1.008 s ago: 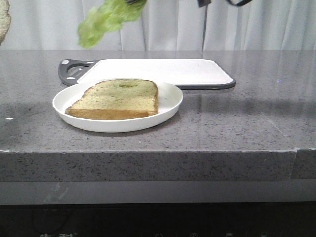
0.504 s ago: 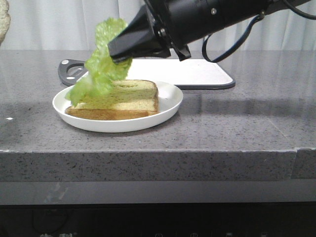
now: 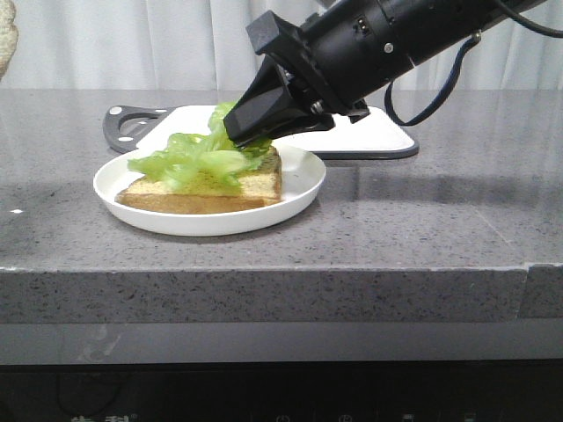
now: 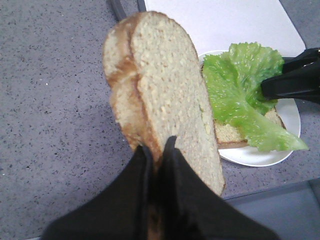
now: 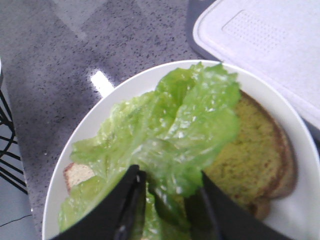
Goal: Left arm grabs bread, right arm adds lettuce
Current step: 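Carry the lettuce with the right gripper onto the bread on the plate, then open the right gripper and withdraw it from the lettuce, then lower the held bread slice with the left gripper onto the lettuce and release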
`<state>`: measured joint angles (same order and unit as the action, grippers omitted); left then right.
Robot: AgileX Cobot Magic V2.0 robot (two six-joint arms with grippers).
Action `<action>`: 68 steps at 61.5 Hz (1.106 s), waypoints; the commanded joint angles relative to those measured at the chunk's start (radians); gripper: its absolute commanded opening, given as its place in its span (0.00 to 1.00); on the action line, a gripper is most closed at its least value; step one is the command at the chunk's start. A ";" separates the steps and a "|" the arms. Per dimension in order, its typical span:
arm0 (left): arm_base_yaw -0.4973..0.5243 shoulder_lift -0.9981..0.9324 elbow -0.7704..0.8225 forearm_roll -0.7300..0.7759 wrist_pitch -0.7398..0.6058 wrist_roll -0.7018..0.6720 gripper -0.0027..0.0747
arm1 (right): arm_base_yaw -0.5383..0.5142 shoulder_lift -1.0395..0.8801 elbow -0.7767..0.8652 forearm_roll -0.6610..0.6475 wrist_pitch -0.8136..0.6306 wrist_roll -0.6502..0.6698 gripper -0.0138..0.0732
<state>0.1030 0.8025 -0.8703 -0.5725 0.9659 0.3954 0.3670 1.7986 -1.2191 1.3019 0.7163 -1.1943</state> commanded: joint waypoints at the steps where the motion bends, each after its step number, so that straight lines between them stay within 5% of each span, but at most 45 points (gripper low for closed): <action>1: 0.002 -0.008 -0.029 -0.043 -0.050 -0.002 0.01 | -0.006 -0.074 -0.023 0.006 -0.009 0.005 0.59; 14: 0.000 0.005 -0.029 -0.193 -0.048 0.067 0.01 | -0.059 -0.186 -0.023 -0.153 -0.016 0.086 0.64; 37: -0.021 0.245 -0.029 -0.809 0.065 0.457 0.01 | -0.137 -0.466 -0.023 -0.494 0.159 0.380 0.64; 68: -0.209 0.701 -0.132 -0.883 0.048 0.572 0.01 | -0.137 -0.549 -0.017 -0.538 0.232 0.429 0.64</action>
<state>-0.0931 1.4829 -0.9558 -1.3804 0.9909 0.9600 0.2369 1.2798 -1.2184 0.7323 0.9742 -0.7646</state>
